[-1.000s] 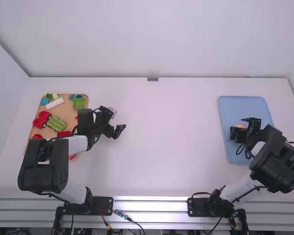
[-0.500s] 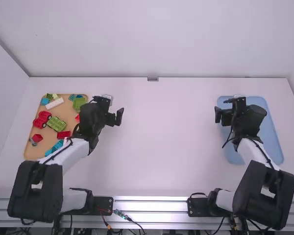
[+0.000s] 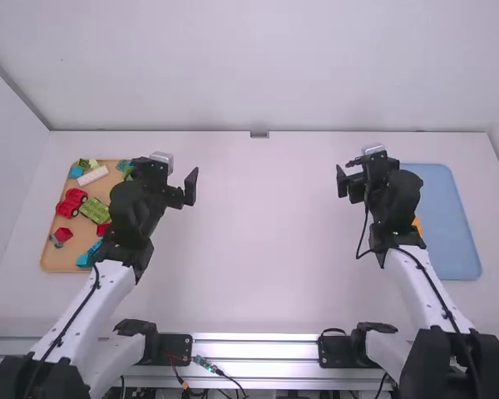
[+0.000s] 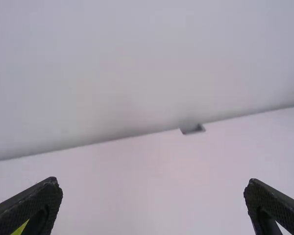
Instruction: Assemble lego blocks to make yellow taxi
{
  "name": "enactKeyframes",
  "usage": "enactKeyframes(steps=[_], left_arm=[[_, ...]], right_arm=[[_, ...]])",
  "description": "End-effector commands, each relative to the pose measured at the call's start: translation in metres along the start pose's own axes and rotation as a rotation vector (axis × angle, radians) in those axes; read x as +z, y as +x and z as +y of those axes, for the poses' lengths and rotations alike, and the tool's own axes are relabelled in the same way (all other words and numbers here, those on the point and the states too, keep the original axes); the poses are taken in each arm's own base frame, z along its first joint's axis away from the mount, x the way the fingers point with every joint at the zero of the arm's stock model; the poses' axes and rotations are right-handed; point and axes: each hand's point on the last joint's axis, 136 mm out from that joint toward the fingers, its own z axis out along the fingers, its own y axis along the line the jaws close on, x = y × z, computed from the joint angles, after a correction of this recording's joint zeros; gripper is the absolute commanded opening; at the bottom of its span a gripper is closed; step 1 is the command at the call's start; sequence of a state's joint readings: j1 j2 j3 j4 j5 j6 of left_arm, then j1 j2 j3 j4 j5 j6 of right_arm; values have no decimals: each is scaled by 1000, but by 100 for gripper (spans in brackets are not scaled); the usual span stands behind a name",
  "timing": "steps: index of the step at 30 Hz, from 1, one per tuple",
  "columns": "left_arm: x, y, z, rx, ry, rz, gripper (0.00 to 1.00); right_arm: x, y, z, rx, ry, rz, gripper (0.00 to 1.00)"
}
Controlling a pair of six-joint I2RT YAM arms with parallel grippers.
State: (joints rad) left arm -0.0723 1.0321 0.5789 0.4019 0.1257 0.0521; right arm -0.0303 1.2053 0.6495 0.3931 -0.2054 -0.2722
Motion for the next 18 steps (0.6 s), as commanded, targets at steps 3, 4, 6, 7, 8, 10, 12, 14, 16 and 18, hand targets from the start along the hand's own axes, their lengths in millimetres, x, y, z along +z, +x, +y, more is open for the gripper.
enactKeyframes(steps=[3, 4, 6, 7, 8, 10, 12, 14, 16, 18], left_arm=[[-14, -36, 2, 26, -15, -108, 99], [-16, -37, 3, 24, -21, -114, 99], [-19, -30, 11, 4, -51, -97, 97], [-22, -23, 18, -14, -78, -82, 96], [-25, -18, 23, -30, -102, -70, 95], [-29, -8, 33, -56, -140, -50, 93], [-36, 7, 39, -61, -179, -16, 89], [-42, 22, 40, -65, -197, 18, 86], [-47, 37, 38, -68, -196, 50, 83], [-53, 52, 35, -71, -194, 85, 79]], right_arm=[[-13, -35, 5, -27, 32, -93, 99], [-15, -37, 5, -27, 33, -99, 99], [-19, -28, -1, -4, 59, -77, 97], [-22, -21, -4, 15, 76, -58, 96], [-24, -16, -5, 29, 85, -44, 95], [-28, -7, -5, 52, 99, -22, 93], [-34, 8, -6, 90, 124, 16, 89], [-40, 23, -6, 127, 150, 52, 86], [-47, 37, -5, 161, 164, 84, 83], [-53, 51, 0, 198, 159, 115, 80]])
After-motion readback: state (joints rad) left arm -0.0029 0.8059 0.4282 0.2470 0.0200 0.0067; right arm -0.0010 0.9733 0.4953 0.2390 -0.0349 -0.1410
